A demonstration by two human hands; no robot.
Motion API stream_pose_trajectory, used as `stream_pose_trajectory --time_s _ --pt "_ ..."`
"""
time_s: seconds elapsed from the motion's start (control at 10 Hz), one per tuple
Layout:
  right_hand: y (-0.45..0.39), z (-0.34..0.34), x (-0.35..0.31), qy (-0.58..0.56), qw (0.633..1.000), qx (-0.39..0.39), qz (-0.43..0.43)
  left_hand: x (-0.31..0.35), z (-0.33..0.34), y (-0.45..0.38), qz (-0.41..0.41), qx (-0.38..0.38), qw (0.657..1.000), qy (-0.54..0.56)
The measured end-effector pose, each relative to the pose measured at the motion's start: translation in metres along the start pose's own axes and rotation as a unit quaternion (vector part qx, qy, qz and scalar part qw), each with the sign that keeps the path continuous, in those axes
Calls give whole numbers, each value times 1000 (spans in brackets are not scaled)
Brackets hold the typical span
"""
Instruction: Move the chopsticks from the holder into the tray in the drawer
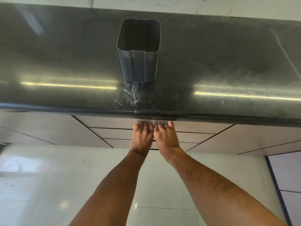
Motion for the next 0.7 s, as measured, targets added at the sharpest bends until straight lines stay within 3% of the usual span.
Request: stream_pose_trajectory --time_s 0.4,0.6,0.7 --pt "-4 5 -1 -17 1000 3 24 1 6 0 26 -28 999 -6" --pt "2 -13 3 -84 996 5 23 -9 -17 1 67 -55 996 25" --pt "16 -30 0 -97 995 14 36 -21 -32 14 48 -35 997 44"
Point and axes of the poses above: each hand's wrist, its own y-axis away from the middle knuckle, its own z-axis out of the palm, x = y × z, the point moved 7 cm from there along -y, towards the middle knuckle, and after that the axes turned 6 degrees about -z, right-handed, at the moved point
